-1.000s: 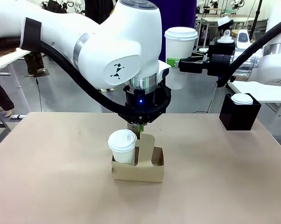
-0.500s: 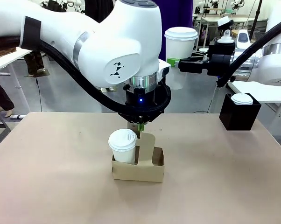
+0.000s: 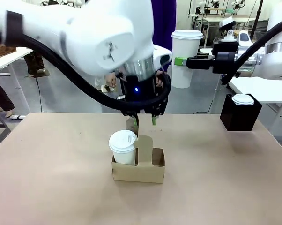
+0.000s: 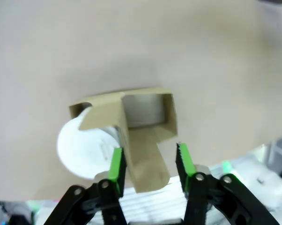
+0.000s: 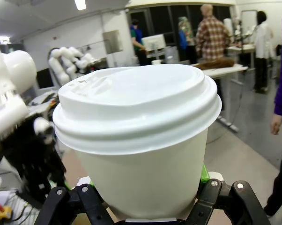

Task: Pour a drink into a cup and package it in a carrier.
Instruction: Insert the held 600 ml Paper Cup into the Cup Carrier.

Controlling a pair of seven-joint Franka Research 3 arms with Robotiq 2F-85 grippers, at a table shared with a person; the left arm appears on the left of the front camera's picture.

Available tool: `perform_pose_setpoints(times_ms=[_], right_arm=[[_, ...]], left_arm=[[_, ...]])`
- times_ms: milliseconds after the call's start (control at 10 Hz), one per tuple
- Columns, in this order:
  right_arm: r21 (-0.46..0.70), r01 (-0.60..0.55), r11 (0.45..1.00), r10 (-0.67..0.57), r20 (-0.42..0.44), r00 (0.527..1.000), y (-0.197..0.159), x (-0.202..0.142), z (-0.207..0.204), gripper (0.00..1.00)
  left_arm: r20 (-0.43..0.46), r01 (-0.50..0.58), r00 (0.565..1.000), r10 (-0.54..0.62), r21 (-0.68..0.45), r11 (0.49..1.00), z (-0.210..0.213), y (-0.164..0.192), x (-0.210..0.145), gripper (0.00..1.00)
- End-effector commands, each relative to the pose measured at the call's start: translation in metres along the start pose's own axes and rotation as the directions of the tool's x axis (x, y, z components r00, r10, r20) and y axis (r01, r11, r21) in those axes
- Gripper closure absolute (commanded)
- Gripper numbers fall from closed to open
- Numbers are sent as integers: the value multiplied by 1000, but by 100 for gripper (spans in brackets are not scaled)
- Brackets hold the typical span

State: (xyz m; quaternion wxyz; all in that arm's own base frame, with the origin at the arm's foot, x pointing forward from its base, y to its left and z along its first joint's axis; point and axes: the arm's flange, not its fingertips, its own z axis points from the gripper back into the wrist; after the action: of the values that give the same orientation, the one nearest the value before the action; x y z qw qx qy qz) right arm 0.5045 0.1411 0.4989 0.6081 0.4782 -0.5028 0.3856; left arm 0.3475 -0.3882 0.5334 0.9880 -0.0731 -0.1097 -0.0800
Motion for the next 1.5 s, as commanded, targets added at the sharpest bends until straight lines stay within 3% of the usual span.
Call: perform_pose_setpoints(times_ms=[0, 100, 200, 400, 500, 700, 800, 900, 1000, 1100, 1200, 1400], right_arm=[[152, 65, 986, -59, -44, 997, -24, 7, 5, 20], [208, 68, 976, -57, -57, 997, -30, -2, 7, 20], [242, 59, 969, -42, -77, 996, -36, -15, 9, 20], [362, 67, 930, -31, -104, 994, -35, -44, 7, 20], [363, 45, 931, -10, -98, 995, -34, -59, 4, 20], [322, -2, 947, 21, -56, 998, -30, -74, -1, 20], [349, 71, 935, -36, -104, 994, -34, -68, 1, 20], [349, 71, 935, -36, -104, 994, -34, -68, 1, 20], [349, 71, 935, -36, -104, 994, -34, -68, 1, 20], [349, 50, 936, -18, -95, 995, -35, -77, 1, 20], [424, -46, 905, 84, -73, 994, -23, -91, -11, 20], [562, -76, 824, 116, -36, 993, -12, -124, -29, 20]], left_arm=[[-61, 120, 990, -129, -141, 983, 39, 45, -18, 8], [-58, 191, 977, -206, -200, 961, 54, 60, -20, 0], [-41, 284, 951, -305, -266, 921, 65, 79, -19, 0], [66, 516, 848, -526, -328, 791, 82, 136, -19, 0], [131, 550, 832, -539, -318, 772, 80, 155, -19, 0], [258, 696, 717, -647, -219, 684, 78, 179, -20, 0], [313, 645, 754, -578, -187, 741, 78, 184, -11, 0], [168, 629, 777, -606, -248, 737, 86, 175, -12, 0], [168, 629, 777, -606, -248, 737, 86, 175, -12, 0], [231, 652, 757, -612, -204, 730, 85, 184, -9, 0], [227, 709, 705, -673, -182, 681, 75, 194, -9, 0], [319, 779, 626, -711, -220, 587, 66, 233, -9, 0]])
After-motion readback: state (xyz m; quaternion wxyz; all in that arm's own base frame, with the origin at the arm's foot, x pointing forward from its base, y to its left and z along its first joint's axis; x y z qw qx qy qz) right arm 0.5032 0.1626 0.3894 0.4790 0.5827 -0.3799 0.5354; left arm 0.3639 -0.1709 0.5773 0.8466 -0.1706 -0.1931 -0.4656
